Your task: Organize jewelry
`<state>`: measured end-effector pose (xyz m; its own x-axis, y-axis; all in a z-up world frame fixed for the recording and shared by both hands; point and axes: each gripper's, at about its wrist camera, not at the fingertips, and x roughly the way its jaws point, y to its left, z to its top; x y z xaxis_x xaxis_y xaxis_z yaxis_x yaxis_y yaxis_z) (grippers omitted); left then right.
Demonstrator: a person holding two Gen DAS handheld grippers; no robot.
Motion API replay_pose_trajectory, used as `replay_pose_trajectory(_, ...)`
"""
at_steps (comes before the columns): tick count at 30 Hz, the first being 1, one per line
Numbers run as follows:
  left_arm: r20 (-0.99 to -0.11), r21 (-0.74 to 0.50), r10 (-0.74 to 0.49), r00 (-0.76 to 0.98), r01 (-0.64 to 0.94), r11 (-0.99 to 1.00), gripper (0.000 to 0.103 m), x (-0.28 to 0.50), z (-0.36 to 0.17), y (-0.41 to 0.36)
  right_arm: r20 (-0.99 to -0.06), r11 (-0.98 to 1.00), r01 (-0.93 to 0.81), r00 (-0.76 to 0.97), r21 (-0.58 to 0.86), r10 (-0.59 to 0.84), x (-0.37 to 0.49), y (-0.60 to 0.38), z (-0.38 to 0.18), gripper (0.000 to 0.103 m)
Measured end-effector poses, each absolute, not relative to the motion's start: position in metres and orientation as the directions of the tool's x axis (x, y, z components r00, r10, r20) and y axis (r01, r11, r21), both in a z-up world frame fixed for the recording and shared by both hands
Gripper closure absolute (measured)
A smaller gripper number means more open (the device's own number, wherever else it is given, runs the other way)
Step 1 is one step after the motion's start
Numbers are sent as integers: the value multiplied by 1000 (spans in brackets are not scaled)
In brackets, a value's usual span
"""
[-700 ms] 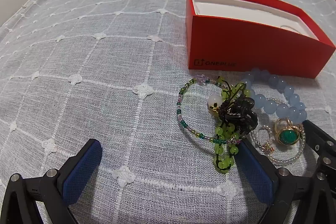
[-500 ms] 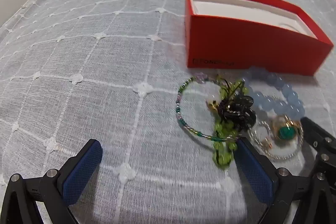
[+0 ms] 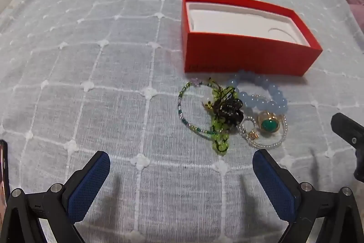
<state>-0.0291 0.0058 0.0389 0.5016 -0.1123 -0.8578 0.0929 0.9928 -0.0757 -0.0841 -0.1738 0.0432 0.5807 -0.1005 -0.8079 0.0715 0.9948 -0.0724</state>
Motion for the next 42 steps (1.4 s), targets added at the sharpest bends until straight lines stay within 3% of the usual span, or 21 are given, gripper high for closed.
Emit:
replay_pose_trajectory(10, -867, -84, -97, 488, 50, 995, 0, -19, 41, 11, -833, 998, 35, 549, -59, -69, -75, -154, 62, 0)
replay_pose_trajectory(42, -857, -42, -73, 509, 72, 997, 0, -16, 45, 1, -848, 997, 6, 525, -83, -74, -61, -161, 45, 0)
